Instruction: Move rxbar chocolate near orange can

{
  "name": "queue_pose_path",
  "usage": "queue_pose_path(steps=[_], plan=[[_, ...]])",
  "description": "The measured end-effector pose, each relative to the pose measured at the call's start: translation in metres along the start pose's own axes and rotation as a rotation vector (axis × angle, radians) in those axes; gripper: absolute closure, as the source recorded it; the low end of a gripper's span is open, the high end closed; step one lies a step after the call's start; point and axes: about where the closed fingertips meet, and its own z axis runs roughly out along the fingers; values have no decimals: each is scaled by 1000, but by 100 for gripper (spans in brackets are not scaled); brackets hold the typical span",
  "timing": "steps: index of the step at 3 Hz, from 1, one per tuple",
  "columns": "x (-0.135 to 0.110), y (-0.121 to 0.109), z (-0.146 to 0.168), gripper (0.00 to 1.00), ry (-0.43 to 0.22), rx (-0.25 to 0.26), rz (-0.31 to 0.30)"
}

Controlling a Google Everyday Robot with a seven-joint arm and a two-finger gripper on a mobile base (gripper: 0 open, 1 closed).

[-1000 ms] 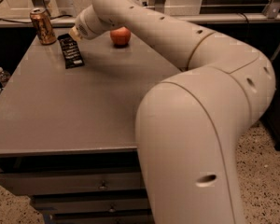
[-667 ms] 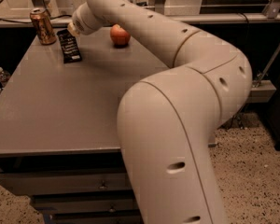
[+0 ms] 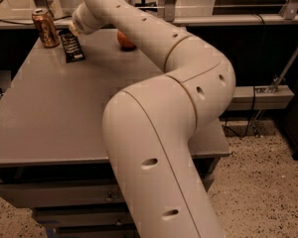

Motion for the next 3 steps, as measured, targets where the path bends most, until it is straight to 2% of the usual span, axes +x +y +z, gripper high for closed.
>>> queue_pose_path(steps=[1,2,3], plan=[[0,0,13,100,0,-3,10],[-2,2,21,85,-4,-11,21],[-4,5,25,61,-11,-20,29]])
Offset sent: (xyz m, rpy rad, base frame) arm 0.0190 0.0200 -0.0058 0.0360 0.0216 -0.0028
